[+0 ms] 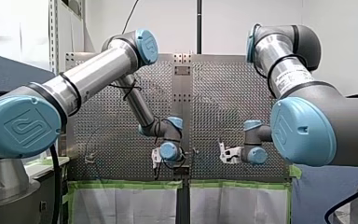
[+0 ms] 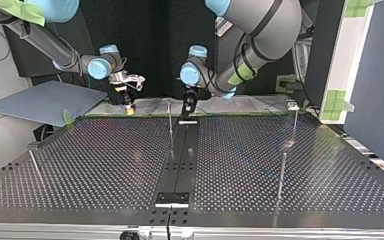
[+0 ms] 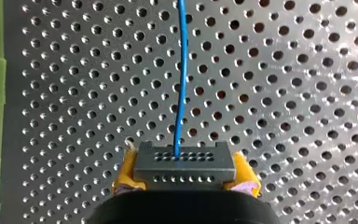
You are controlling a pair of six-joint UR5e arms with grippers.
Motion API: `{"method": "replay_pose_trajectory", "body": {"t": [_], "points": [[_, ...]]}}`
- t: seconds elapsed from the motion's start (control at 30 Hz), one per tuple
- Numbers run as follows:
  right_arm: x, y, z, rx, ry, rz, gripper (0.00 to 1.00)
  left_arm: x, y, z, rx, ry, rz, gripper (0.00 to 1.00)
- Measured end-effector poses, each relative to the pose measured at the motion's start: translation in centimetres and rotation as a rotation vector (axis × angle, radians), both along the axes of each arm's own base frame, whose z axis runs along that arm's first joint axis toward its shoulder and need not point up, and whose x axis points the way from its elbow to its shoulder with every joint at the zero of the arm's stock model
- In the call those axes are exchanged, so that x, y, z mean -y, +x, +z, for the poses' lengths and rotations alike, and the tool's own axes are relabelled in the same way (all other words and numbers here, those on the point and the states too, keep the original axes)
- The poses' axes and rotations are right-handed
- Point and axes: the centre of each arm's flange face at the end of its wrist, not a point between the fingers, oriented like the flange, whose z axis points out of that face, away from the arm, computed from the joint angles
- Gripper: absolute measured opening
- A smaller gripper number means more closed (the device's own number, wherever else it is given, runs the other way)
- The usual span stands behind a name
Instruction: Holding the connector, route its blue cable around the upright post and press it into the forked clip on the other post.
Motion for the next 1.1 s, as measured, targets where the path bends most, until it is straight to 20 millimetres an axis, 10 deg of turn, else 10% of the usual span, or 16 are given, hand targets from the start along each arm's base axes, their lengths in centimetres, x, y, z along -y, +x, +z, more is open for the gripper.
{"method": "replay_pose_trajectory", "body": {"t": [0.8, 1.1], "points": [[1.6, -0.7, 0.7, 0.094, -0.023, -0.002, 0.0, -0.5, 3.9, 2.4, 0.007, 0.009, 0.014, 0.0], [1.7, -0.6, 0.7, 0.091, -0.019, -0.001, 0.0, -0.6, 4.2, 2.5, 0.007, 0.01, 0.011, 0.24]]}}
